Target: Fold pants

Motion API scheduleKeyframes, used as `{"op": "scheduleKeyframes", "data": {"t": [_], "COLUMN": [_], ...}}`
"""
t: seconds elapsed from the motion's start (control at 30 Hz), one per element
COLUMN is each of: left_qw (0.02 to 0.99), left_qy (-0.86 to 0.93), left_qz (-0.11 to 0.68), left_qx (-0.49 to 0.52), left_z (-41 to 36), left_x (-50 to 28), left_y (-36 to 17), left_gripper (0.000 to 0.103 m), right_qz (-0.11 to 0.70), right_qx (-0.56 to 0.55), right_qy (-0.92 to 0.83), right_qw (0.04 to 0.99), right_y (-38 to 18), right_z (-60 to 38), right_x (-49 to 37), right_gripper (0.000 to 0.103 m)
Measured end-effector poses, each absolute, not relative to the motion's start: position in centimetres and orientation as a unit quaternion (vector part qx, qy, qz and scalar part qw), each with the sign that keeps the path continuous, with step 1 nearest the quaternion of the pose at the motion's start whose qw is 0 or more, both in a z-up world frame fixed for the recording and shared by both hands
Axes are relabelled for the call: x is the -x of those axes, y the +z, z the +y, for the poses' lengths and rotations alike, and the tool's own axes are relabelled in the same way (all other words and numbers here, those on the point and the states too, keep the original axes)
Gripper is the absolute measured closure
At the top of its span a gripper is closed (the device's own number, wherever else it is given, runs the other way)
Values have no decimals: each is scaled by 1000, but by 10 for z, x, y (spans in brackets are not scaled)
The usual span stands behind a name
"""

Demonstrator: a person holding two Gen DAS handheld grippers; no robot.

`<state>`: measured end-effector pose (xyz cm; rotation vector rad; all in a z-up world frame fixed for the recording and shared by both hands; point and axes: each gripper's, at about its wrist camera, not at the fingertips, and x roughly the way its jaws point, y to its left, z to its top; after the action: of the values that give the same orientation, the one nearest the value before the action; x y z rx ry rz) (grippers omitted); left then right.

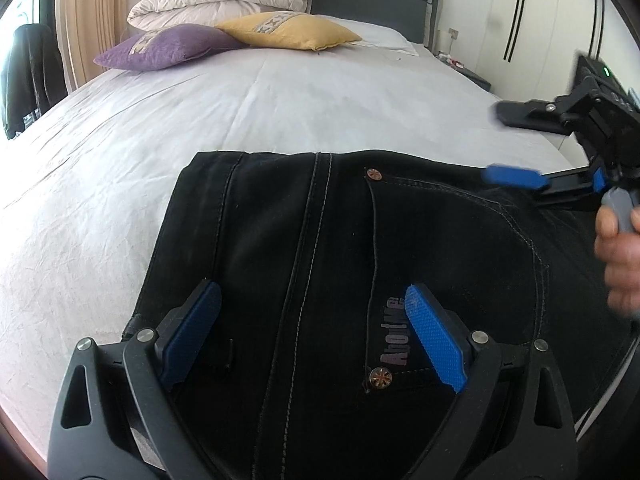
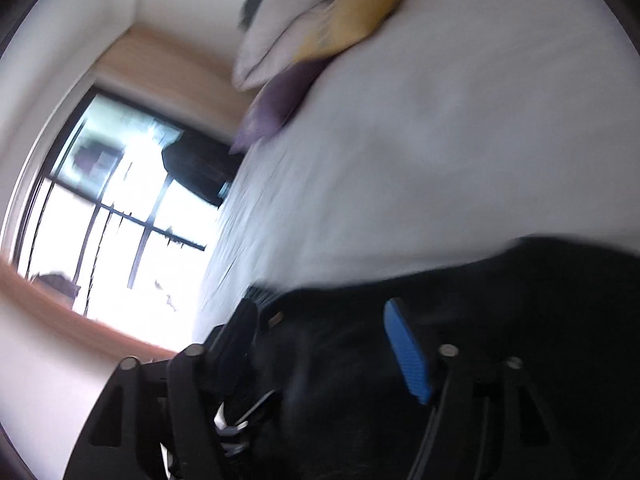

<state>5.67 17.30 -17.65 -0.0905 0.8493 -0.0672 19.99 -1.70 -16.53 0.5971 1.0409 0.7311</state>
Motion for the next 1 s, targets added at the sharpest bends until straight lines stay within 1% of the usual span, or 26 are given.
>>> {"op": "scheduleKeyframes", "data": {"t": [0.07,0.13,0.17,0.2,0.33,0.4,0.43,0.47,0.53,0.6,0.63,0.67,0.73,0.77,0.8,0.83,0.87,0.9,1.0], "left_qw": [910,910,910,911,911,910,911,910,910,909,909,909,907,907,906,905,904,904,904], "left_qy": [-33,-33,-32,-31,-30,-30,-30,-29,-26,-21,-20,-19,-15,-13,-12,-11,-11,-10,-7], "left_qz": [411,411,411,410,410,411,410,411,413,415,416,416,419,421,423,425,426,427,427], "left_qx": [44,43,42,41,39,39,39,38,33,28,28,28,23,21,19,19,20,20,18], "left_z": [173,172,172,172,172,172,172,172,170,168,167,167,165,164,163,162,162,162,162], "left_x": [-57,-57,-57,-56,-57,-58,-58,-58,-59,-60,-60,-61,-62,-63,-64,-65,-65,-66,-67], "left_y": [-177,-177,-176,-177,-177,-177,-177,-177,-177,-176,-176,-176,-176,-176,-176,-176,-175,-175,-174], "left_gripper": [9,9,9,9,9,9,9,9,9,9,9,9,9,9,9,9,9,9,9], "right_qz": [497,493,487,479,439,421,416,406,381,329,311,309,340,358,365,360,351,344,314], "right_qx": [-251,-292,-314,-336,-375,-381,-382,-376,-390,-435,-443,-436,-417,-406,-401,-409,-431,-443,-437], "right_qy": [327,311,300,287,211,162,138,101,56,71,83,105,137,137,129,125,124,118,53], "right_qw": [764,758,758,759,789,807,814,827,836,835,837,839,832,830,830,829,822,819,841], "right_y": [-176,-188,-193,-196,-196,-197,-196,-189,-179,-165,-161,-159,-170,-179,-187,-193,-198,-202,-201], "right_z": [-7,-35,-59,-90,-201,-259,-282,-305,-336,-347,-343,-330,-302,-301,-303,-312,-331,-340,-388], "right_x": [-201,-200,-197,-194,-175,-156,-147,-132,-107,-75,-65,-58,-60,-62,-62,-57,-50,-47,-10], "right_gripper": [33,37,44,53,58,74,75,74,66,34,26,15,14,15,27,36,47,52,52]}}
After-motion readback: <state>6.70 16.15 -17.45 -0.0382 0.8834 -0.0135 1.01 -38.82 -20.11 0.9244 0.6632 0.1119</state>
